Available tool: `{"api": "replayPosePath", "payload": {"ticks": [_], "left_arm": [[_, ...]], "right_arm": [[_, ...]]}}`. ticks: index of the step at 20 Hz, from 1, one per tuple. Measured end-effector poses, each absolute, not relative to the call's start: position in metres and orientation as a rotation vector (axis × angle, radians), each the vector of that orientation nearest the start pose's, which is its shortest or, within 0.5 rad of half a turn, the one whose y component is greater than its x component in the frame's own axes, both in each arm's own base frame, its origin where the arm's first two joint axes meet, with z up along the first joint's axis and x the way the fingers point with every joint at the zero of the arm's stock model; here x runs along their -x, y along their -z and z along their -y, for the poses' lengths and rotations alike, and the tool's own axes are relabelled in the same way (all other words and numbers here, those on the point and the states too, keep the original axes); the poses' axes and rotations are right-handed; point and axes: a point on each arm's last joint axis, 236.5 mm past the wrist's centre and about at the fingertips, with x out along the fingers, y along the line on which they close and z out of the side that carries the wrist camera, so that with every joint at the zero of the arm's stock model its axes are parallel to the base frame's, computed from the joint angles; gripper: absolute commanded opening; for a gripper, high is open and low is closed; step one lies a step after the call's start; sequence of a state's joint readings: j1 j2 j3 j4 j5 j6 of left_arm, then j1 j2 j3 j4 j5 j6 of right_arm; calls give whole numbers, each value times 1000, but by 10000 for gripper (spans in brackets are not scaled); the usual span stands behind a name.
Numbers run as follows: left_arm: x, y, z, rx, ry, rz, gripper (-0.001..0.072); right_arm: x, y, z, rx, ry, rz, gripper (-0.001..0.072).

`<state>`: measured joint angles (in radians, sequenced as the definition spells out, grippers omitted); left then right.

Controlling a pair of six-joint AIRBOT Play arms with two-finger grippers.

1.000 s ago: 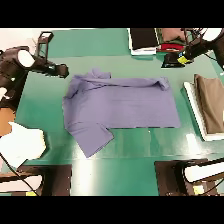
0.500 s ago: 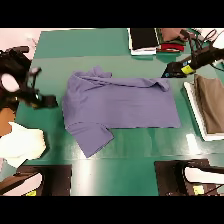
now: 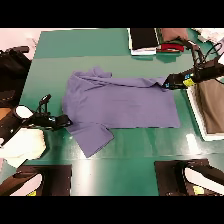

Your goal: Fold the shirts.

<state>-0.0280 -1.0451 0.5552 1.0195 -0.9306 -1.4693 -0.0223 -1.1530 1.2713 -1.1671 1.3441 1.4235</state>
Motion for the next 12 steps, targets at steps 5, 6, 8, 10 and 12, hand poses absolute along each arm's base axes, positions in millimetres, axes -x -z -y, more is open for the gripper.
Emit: {"api": "replayPosePath", "payload": {"ticks": [5,6,8,10,12], "left_arm": [[-273,65,125,464,282,-1338,22],[-278,58,127,456,293,-1325,22],[-291,40,131,439,321,-1290,22],[-301,24,133,420,346,-1257,22],[-309,12,135,406,363,-1231,22]], "right_arm": [[-349,-111,-70,-209,-325,-1154,384],[-343,-108,-62,-224,-307,-1167,385],[-329,-93,-37,-270,-243,-1200,386],[-305,-67,-7,-344,-159,-1259,468],[-278,-35,24,-446,-64,-1314,556]]}}
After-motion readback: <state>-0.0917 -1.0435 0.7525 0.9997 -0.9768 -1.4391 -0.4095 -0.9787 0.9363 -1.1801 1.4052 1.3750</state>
